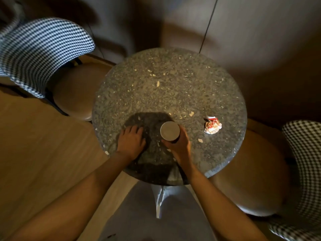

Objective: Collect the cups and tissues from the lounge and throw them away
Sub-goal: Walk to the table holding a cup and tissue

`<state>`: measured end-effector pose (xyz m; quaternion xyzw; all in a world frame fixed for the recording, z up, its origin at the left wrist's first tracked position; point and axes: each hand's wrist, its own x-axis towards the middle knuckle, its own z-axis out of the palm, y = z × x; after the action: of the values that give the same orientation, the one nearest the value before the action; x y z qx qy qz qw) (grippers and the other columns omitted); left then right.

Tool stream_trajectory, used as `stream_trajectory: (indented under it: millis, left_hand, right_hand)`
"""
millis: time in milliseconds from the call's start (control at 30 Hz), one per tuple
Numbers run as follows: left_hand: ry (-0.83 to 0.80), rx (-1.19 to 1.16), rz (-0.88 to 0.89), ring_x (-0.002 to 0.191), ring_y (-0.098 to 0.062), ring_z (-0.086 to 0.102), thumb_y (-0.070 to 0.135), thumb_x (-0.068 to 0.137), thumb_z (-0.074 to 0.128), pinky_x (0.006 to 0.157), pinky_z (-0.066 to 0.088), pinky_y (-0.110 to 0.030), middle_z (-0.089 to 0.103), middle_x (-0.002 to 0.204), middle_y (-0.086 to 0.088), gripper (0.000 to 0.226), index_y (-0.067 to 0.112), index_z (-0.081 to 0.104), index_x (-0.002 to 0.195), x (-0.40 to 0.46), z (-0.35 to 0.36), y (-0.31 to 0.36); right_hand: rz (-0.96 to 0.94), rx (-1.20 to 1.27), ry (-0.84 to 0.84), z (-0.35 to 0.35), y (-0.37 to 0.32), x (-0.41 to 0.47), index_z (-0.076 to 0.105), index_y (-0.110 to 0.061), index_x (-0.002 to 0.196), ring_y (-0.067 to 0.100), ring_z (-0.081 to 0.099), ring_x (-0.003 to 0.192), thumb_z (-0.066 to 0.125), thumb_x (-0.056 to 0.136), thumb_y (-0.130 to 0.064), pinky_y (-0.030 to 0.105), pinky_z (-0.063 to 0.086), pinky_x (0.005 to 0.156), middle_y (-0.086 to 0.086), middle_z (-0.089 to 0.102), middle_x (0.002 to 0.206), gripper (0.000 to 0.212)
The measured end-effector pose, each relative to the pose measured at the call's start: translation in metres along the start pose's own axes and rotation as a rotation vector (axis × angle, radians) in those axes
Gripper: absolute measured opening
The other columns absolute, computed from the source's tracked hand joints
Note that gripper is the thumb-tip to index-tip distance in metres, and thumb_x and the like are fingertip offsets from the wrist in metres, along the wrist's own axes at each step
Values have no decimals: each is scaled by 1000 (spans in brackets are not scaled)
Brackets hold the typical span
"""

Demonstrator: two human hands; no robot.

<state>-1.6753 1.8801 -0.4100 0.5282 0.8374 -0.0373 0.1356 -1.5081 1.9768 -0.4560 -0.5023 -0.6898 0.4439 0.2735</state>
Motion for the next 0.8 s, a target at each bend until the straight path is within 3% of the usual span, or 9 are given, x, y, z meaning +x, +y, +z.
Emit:
stream_trajectory:
  millis: [100, 167, 267, 433, 567, 700, 800]
  left_hand:
    - [1, -5, 49, 131, -29, 36, 40, 95, 41, 107, 29, -41, 40, 143, -9, 51, 17, 37, 140, 14, -4, -7]
    - [5, -12, 109, 131, -29, 37, 40, 95, 42, 106, 31, -41, 40, 144, -9, 51, 17, 38, 140, 23, -7, -7]
    - [0, -10, 225, 133, -27, 37, 41, 95, 42, 108, 31, -39, 39, 146, -9, 52, 18, 36, 141, 41, -9, 3]
    - [-10, -1, 422, 132, -26, 39, 40, 96, 41, 111, 29, -36, 43, 143, -11, 52, 14, 38, 141, 67, -9, 55]
    - [10, -47, 614, 116, -30, 52, 31, 88, 52, 97, 40, -39, 57, 125, -12, 48, 10, 50, 131, 79, -9, 117]
    - [33, -112, 746, 107, -37, 57, 22, 72, 71, 89, 46, -44, 58, 121, -18, 60, 4, 55, 127, 96, -10, 175]
    - [52, -117, 793, 114, -38, 55, 16, 64, 77, 89, 48, -45, 54, 131, -21, 68, 4, 55, 127, 111, -3, 210]
  right_hand:
    - [14, -6, 94, 6, -8, -1, 55, -11, 126, 25, 62, 108, 85, 67, -23, 34, 51, 86, 9, 65, 118, 67]
    - [67, 13, 124, 1, -14, 1, 55, -20, 124, 21, 62, 107, 83, 68, -29, 38, 51, 87, 3, 65, 118, 64]
    - [136, 94, 208, -18, -20, 1, 52, -26, 125, 16, 60, 109, 84, 65, -28, 35, 49, 92, -2, 63, 120, 67]
    - [159, 90, 432, -77, -12, -19, 48, -14, 132, 15, 54, 118, 86, 66, -19, 29, 47, 99, 3, 58, 128, 76]
    - [219, 108, 586, -121, 2, -43, 49, -20, 127, 4, 55, 110, 87, 65, -22, 7, 44, 87, -6, 58, 122, 72]
    - [256, 47, 675, -153, 17, -63, 47, -17, 129, 8, 55, 111, 87, 65, -25, 18, 48, 89, -3, 58, 124, 75]
    - [261, 3, 685, -169, 31, -72, 47, -17, 128, 6, 54, 109, 86, 65, -28, 12, 45, 87, -3, 58, 123, 75]
